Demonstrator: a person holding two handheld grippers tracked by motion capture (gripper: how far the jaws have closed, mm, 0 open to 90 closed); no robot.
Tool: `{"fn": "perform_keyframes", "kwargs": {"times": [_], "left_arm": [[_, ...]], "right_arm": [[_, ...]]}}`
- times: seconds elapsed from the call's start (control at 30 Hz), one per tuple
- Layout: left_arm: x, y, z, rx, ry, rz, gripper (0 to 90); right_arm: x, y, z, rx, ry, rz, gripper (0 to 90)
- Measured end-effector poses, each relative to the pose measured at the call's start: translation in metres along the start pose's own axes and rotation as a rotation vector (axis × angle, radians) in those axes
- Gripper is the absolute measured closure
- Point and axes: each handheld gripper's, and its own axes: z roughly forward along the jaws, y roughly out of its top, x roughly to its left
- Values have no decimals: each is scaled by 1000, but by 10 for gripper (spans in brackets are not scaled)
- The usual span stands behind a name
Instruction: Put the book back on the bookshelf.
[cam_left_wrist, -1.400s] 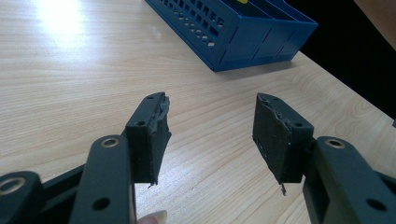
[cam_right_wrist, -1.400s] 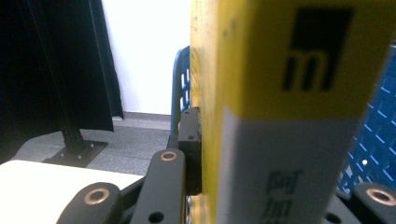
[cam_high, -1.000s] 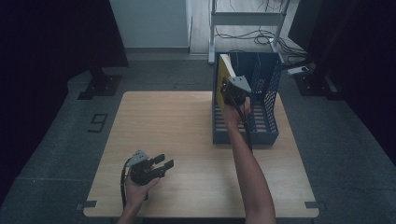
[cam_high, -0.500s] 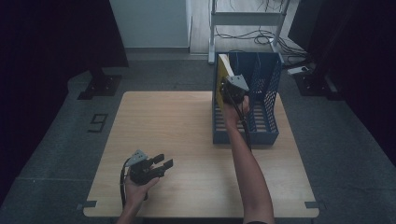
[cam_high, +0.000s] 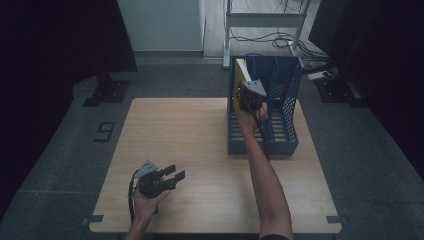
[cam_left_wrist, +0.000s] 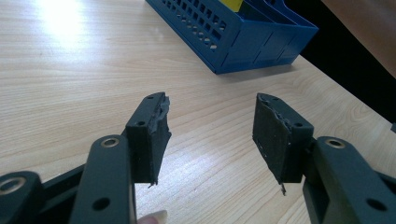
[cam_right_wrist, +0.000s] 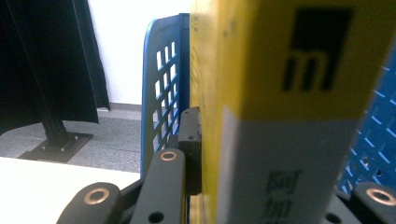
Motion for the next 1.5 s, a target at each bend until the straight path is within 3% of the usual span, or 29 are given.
{"fn": "perform_keyframes", "kwargs": {"times": [1.1,1.5], "left_arm": [[3,-4,5,19,4,-9,456],[4,-4,5,16,4,-9,457]], "right_arm": [[5,-27,26,37,4,28,748],[14,-35,33,61,5,8,747]]}}
